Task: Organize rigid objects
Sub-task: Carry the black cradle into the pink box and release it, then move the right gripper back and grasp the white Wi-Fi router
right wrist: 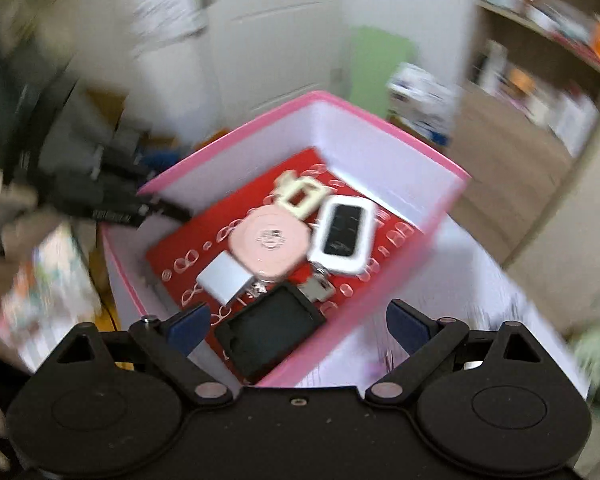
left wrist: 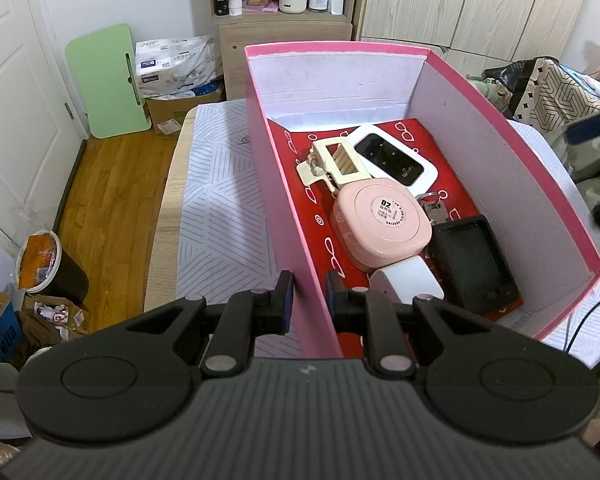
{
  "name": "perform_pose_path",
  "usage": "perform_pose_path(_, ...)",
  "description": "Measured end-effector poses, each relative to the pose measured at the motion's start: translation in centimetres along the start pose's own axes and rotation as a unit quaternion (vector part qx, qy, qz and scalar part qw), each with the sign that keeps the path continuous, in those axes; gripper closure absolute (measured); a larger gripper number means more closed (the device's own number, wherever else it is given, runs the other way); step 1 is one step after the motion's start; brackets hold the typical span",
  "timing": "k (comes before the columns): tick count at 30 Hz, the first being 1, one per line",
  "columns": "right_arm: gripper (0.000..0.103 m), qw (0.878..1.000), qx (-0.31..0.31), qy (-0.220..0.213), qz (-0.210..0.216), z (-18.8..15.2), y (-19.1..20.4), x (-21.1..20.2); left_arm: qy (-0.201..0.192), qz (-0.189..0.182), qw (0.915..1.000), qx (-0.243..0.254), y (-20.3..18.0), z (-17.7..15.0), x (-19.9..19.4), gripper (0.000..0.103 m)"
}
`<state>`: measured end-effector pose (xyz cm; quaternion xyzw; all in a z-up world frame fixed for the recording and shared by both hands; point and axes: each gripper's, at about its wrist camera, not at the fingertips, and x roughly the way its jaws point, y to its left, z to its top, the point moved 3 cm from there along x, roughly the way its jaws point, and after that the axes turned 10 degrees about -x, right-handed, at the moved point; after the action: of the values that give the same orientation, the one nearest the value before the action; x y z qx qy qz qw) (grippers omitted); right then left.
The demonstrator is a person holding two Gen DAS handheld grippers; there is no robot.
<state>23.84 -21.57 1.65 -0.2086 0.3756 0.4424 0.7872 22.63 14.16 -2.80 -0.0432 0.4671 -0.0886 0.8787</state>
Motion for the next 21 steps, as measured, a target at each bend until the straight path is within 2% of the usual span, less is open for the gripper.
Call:
perform_pose_path(2, 0.007, 0.999, 0.04, -0.029, -0.002, -1.3, -1.2, -1.5, 0.0, 0.002, 1.0, 0.001, 0.0, 0.1, 0.0, 0.088)
perform_pose_path(5, 0.011, 0.995, 0.085, -0.046, -0.027, -3.6, -2.7, -3.0, 0.001, 0.003, 1.0, 0.002, -0.1, 0.1, 0.0, 0.088)
perform_pose_path(10, 0.011, 0.99, 0.112, -0.05, -0.064, -7.2, -3.7, -3.2, -0.001, 0.004, 1.0, 0.002, -0.1, 0.1, -0.1, 0.088)
perform_pose_path(15, 0.012, 0.99, 0.086, -0.052, -0.102, -9.9, -3.8, -2.2, -0.002, 0.004, 1.0, 0.0, -0.1, 0.1, -0.2, 0.088)
perform_pose_path(21, 0.013, 0.986, 0.04, -0.066, -0.148, -11.3, -5.6, -1.1, -0.004, 0.008, 1.0, 0.002, -0.3, 0.1, -0.5, 0.088)
